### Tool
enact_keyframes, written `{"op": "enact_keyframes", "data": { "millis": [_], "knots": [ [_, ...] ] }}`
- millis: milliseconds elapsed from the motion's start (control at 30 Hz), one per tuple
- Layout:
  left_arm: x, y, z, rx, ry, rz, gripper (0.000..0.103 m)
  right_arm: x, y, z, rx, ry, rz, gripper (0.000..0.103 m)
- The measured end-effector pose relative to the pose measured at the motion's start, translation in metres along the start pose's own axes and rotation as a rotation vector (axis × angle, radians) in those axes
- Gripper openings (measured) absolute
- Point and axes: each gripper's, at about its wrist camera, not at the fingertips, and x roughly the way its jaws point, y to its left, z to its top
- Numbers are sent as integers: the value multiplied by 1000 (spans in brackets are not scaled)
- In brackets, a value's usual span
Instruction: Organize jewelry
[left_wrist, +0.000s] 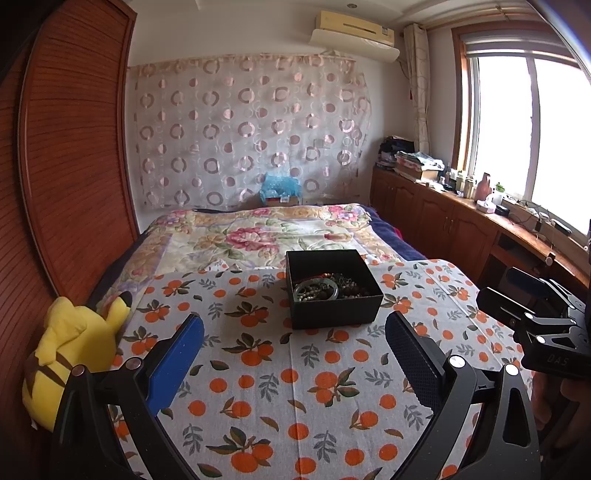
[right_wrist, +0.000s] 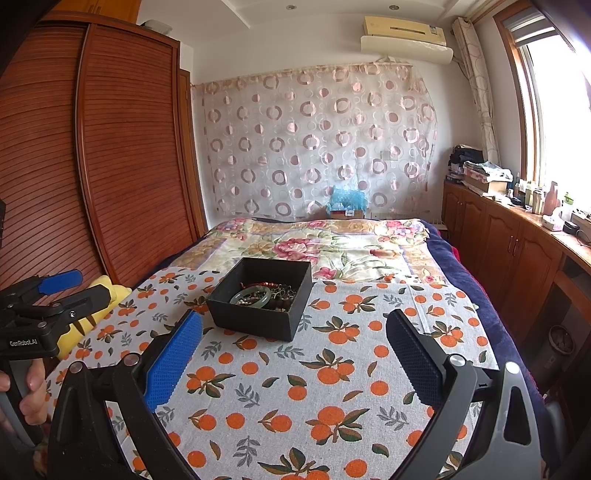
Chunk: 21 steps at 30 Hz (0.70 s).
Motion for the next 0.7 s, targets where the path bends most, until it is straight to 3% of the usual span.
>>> {"op": "enact_keyframes", "data": {
  "millis": [700],
  "knots": [
    [-3,0,0,-2,0,-3,95,0,0,0,2,-1,1,100]
  ]
}}
